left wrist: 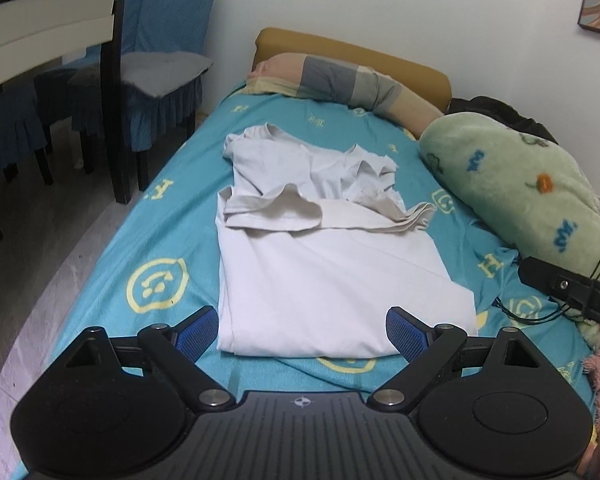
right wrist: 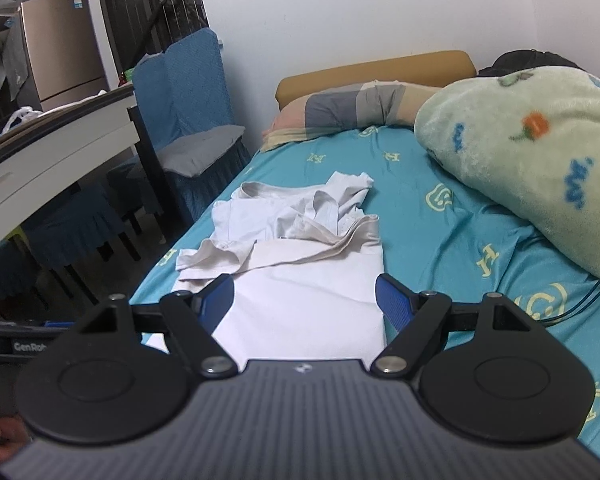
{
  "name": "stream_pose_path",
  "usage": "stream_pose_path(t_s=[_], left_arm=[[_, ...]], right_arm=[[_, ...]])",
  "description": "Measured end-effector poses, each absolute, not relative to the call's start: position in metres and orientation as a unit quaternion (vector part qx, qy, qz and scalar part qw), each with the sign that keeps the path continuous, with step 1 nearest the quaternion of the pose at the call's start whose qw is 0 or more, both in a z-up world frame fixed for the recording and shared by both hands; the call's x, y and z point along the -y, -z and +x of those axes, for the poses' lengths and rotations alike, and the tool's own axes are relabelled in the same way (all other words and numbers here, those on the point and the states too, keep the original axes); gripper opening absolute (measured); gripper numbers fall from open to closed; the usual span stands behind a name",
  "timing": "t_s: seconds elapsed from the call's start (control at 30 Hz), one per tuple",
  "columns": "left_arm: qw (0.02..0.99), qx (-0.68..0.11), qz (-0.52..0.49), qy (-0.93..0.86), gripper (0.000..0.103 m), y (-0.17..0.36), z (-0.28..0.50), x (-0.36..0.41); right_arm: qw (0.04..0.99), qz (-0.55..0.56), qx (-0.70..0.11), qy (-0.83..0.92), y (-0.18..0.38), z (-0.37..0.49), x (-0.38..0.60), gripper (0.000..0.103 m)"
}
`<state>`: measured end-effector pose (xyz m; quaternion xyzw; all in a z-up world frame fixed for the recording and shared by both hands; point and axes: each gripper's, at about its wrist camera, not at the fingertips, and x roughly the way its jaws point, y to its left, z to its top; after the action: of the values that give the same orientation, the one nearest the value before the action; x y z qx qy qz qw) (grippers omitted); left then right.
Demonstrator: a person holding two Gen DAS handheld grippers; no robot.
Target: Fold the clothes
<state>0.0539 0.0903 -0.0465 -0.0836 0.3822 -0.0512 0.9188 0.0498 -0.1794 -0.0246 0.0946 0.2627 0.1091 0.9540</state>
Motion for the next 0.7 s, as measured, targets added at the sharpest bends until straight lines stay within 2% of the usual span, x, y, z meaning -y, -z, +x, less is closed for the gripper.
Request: stream_pose_path(t_s=[0.37, 0.6, 0.7], left_arm=[[0.861, -0.459, -0.214, 0.045, 0.092, 0.08, 0.079, -0.112], [0.799, -0.494, -0.34, 0.031, 0.088, 0.117, 0.092, -0.133], [0.774, -0.511, -0.373, 0.019, 0.08, 0.134, 0.095, -0.138]], right_arm=[[0.932, 0.134, -0.321, -0.101, 0.048, 0.062, 0.188, 0.08], [0.848, 0.326, -0.396, -0.135, 0.092, 0.076, 0.216, 0.08], [0.796, 0.41, -0.422, -0.141, 0.116, 0.081, 0.222, 0.081]])
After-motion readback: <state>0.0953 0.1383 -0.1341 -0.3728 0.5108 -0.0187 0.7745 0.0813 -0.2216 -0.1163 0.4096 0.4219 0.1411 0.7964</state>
